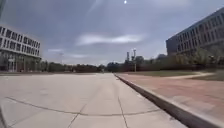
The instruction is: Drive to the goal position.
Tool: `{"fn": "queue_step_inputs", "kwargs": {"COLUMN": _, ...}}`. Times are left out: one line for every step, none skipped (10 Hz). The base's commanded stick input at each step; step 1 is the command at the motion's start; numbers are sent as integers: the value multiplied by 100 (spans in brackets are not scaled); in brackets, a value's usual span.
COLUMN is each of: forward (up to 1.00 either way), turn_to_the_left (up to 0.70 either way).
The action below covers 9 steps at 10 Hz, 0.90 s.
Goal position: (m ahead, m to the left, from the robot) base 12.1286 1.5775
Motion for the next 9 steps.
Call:
{"fn": "queue_step_inputs", "kwargs": {"forward": 100, "turn_to_the_left": 2}}
{"fn": "queue_step_inputs", "kwargs": {"forward": 100, "turn_to_the_left": 2}}
{"fn": "queue_step_inputs", "kwargs": {"forward": 100, "turn_to_the_left": 2}}
{"fn": "queue_step_inputs", "kwargs": {"forward": 100, "turn_to_the_left": 2}}
{"fn": "queue_step_inputs", "kwargs": {"forward": 100, "turn_to_the_left": 2}}
{"fn": "queue_step_inputs", "kwargs": {"forward": 100, "turn_to_the_left": 3}}
{"fn": "queue_step_inputs", "kwargs": {"forward": 100, "turn_to_the_left": 3}}
{"fn": "queue_step_inputs", "kwargs": {"forward": 100, "turn_to_the_left": 2}}
{"fn": "queue_step_inputs", "kwargs": {"forward": 100, "turn_to_the_left": 2}}
